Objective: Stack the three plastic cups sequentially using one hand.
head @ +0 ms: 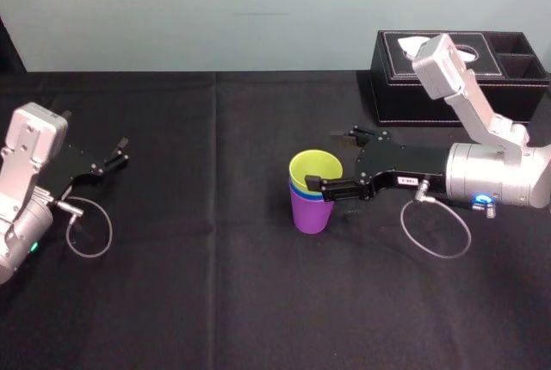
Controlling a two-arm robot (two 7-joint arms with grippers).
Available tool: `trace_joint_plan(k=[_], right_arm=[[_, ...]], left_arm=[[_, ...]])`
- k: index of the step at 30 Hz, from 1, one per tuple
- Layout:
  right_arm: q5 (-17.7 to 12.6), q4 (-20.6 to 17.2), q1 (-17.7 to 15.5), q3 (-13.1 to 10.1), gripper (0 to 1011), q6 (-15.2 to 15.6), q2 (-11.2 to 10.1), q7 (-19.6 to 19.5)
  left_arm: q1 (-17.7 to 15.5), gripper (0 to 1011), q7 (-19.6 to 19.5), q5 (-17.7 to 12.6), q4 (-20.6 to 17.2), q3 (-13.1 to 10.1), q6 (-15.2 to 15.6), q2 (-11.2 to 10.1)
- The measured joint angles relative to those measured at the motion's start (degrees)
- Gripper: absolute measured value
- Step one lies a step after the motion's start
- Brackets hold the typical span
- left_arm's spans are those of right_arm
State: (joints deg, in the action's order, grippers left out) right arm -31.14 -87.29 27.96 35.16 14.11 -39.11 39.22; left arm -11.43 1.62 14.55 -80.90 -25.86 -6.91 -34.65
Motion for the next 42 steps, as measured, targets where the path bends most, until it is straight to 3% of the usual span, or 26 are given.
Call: trace_joint_plan(k=[26, 42], right_arm=[[0.3, -0.4, -0.2, -0.1, 1000, 0.0, -0.2, -0.6], [-3.3, -3.4, -5.6, -7.8, 1000, -1.1, -4.3, -5.6]], left_arm=[[0.0, 1012, 0.0, 0.0, 0.0, 0.0, 0.0, 0.0], [0.0, 1011, 0.0, 0.0, 0.0, 0.0, 0.0, 0.0]])
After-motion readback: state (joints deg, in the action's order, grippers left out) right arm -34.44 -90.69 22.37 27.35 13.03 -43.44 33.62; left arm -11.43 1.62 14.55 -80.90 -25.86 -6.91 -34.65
